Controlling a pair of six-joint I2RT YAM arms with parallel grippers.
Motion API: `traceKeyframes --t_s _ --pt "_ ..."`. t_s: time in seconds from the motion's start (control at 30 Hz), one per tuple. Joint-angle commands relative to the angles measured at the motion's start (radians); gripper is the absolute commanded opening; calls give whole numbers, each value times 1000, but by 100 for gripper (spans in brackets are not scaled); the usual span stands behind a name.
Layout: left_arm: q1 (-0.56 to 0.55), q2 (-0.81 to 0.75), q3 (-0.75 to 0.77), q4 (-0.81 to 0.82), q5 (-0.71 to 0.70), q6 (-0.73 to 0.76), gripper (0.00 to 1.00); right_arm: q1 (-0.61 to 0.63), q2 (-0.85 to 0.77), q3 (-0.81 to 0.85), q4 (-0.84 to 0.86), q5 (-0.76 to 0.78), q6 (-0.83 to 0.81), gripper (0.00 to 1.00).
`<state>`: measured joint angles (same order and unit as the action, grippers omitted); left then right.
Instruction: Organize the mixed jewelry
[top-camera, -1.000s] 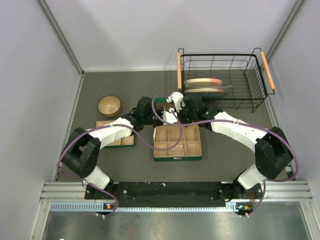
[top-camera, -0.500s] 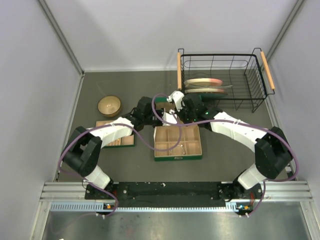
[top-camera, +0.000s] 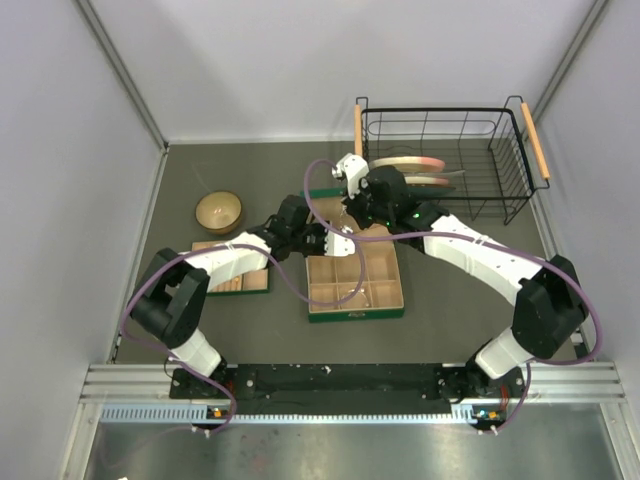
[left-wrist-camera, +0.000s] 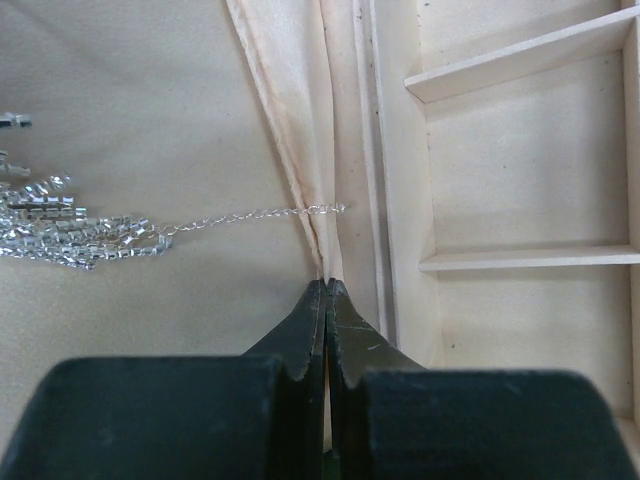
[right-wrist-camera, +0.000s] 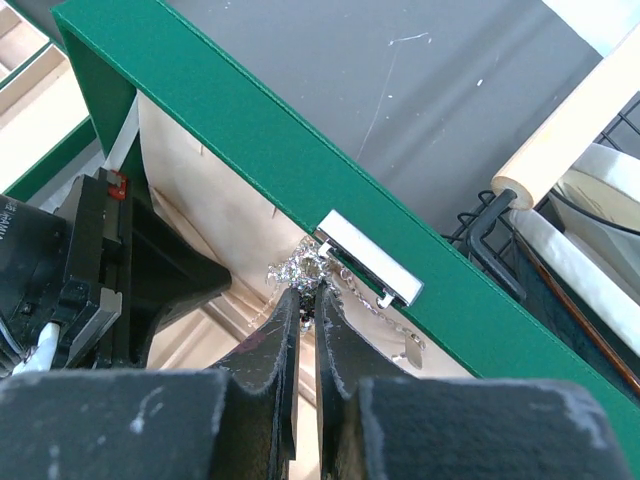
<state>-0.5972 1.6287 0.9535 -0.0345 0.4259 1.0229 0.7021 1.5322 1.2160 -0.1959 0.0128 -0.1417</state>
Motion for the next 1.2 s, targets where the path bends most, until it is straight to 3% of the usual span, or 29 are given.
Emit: traceKeyframes --t_s 0.0,0.43,1.17 --pt "0 22 10 -111 -12 -12 0 -3 -24 30 50 -1 8 0" --pt "0 -75 39 -133 48 -86 0 -1 -49 -102 78 16 -27 0" --pt "0 -133 59 -134 100 -118 0 -3 39 -108 107 35 -32 0"
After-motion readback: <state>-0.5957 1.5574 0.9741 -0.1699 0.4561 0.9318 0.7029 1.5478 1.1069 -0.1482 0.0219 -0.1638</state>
